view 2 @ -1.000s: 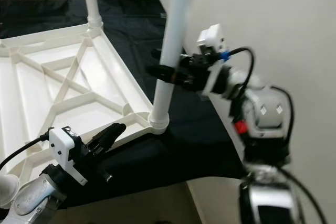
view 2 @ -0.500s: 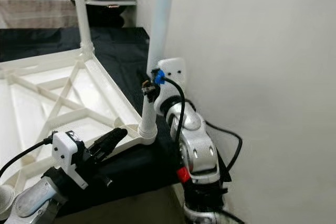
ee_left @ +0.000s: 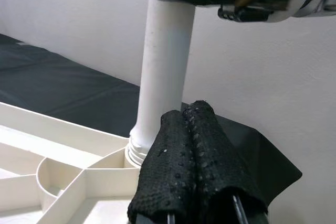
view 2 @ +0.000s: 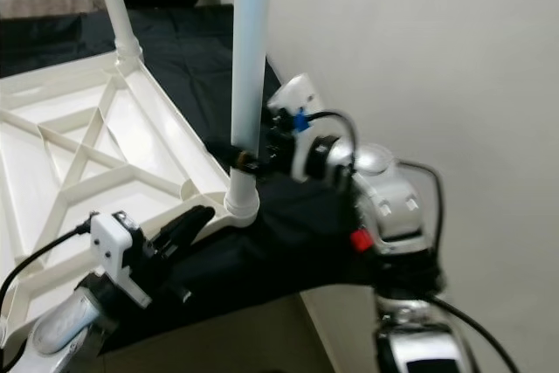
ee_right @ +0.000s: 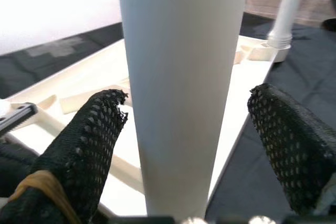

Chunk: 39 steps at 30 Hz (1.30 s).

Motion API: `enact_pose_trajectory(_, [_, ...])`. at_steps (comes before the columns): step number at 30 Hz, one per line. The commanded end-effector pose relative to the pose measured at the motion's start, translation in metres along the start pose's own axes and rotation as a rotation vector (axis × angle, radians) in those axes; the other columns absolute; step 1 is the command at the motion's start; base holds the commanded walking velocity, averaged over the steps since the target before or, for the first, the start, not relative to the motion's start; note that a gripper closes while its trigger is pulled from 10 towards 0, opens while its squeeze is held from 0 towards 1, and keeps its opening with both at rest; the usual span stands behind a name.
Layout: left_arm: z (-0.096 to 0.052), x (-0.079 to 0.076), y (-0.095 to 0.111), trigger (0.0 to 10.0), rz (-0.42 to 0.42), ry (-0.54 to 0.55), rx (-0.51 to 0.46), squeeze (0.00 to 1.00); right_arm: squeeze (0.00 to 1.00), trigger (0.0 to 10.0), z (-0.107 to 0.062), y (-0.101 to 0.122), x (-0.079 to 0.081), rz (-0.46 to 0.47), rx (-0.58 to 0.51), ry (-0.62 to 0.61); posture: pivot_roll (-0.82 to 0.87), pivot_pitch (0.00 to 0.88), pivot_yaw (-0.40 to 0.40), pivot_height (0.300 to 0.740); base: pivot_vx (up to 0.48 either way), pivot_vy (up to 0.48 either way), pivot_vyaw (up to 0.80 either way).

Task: Building children table

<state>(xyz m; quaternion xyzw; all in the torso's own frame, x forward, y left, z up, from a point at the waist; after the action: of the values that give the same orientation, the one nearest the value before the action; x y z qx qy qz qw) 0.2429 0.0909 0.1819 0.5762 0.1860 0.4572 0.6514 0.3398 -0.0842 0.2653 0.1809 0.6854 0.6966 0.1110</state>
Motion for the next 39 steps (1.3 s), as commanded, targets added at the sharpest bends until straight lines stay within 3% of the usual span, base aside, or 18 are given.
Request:
enact_pose_trajectory(1, [-0.002,-0.003,0.001,10.0,-0.009,-0.005,0.006,0.00,1.00,10.0,-0.001,0.001,0.001,0.003,0.001,0.041,-0.02,0.182,-0.103,0.740,0.000,0.000,0.00])
enact_pose_trajectory(5, [-0.004,-0.003,0.004,10.0,-0.008,-0.006,0.010,0.00,1.00,10.0,-0.006,0.006,0.000,0.010,0.024,0.139,0.00,0.206,-0.098,0.740,0.000,0.000,0.00])
enact_pose_trajectory(11, [-0.008,-0.004,0.008,10.0,-0.009,-0.012,0.018,0.00,1.00,10.0,0.002,0.015,-0.006,-0.024,0.006,0.187,0.02,0.226,-0.089,0.740,0.000,0.000,0.00])
enact_pose_trajectory(12, [-0.009,-0.004,0.009,10.0,-0.010,-0.014,0.020,0.00,0.05,10.0,0.004,0.017,-0.007,-0.025,-0.002,0.200,0.03,0.235,-0.085,0.740,0.000,0.000,0.00])
enact_pose_trajectory(16, [-0.010,-0.005,0.009,10.0,-0.010,-0.016,0.024,0.00,0.00,10.0,0.004,0.019,-0.009,-0.023,-0.007,0.219,0.04,0.236,-0.084,0.740,0.000,0.000,0.00])
enact_pose_trajectory(18, [-0.011,-0.005,0.009,10.0,-0.010,-0.017,0.033,0.00,0.00,0.0,-0.002,0.027,-0.012,-0.025,-0.017,0.249,0.04,0.233,-0.084,0.740,0.000,0.000,0.00])
enact_pose_trajectory(26, [-0.009,-0.003,0.004,10.0,-0.015,-0.016,0.041,0.00,0.00,0.0,-0.021,0.041,-0.005,-0.041,-0.009,0.338,0.01,0.209,-0.079,0.740,0.000,0.000,0.00])
enact_pose_trajectory(33, [-0.003,0.000,-0.005,10.0,-0.025,-0.013,0.046,0.00,0.00,0.0,-0.028,0.022,0.012,-0.004,-0.021,0.312,-0.03,0.157,-0.083,0.740,0.000,0.000,0.00])
enact_pose_trajectory(34, [-0.001,0.001,-0.008,10.0,-0.028,-0.010,0.047,0.00,0.00,0.0,-0.028,0.009,0.014,0.012,-0.017,0.250,-0.04,0.141,-0.082,0.740,0.000,0.000,0.00])
enact_pose_trajectory(35, [0.001,0.002,-0.011,10.0,-0.028,-0.008,0.047,0.00,0.00,0.0,-0.025,-0.005,0.008,0.059,-0.014,0.106,-0.05,0.125,-0.086,0.740,0.000,0.000,0.00])
enact_pose_trajectory(38, [0.003,0.004,-0.013,10.0,-0.029,-0.006,0.047,0.00,0.00,0.0,-0.024,-0.014,0.003,0.089,-0.010,0.002,-0.05,0.122,-0.086,0.740,0.000,0.000,0.00])
enact_pose_trajectory(39, [0.004,0.005,-0.015,10.0,-0.028,-0.005,0.048,0.00,0.00,0.0,-0.021,-0.026,-0.007,0.102,0.004,-0.164,-0.06,0.110,-0.089,0.740,0.000,0.000,0.00])
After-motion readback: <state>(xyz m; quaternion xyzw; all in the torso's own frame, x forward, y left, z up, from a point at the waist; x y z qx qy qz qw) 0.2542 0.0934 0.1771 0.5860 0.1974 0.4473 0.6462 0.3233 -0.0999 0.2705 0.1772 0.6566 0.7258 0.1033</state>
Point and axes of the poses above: a point about 5 cm out from each wrist's last joint towards the gripper, its own z axis pointing out of the wrist towards the gripper, its own y axis along the axis of the wrist's last joint, x = y × z, the point moved 5 cm from there along z, pointing out of the wrist towards the gripper, and after that the axes turned 15 degrees about z, right-handed, at the moved point
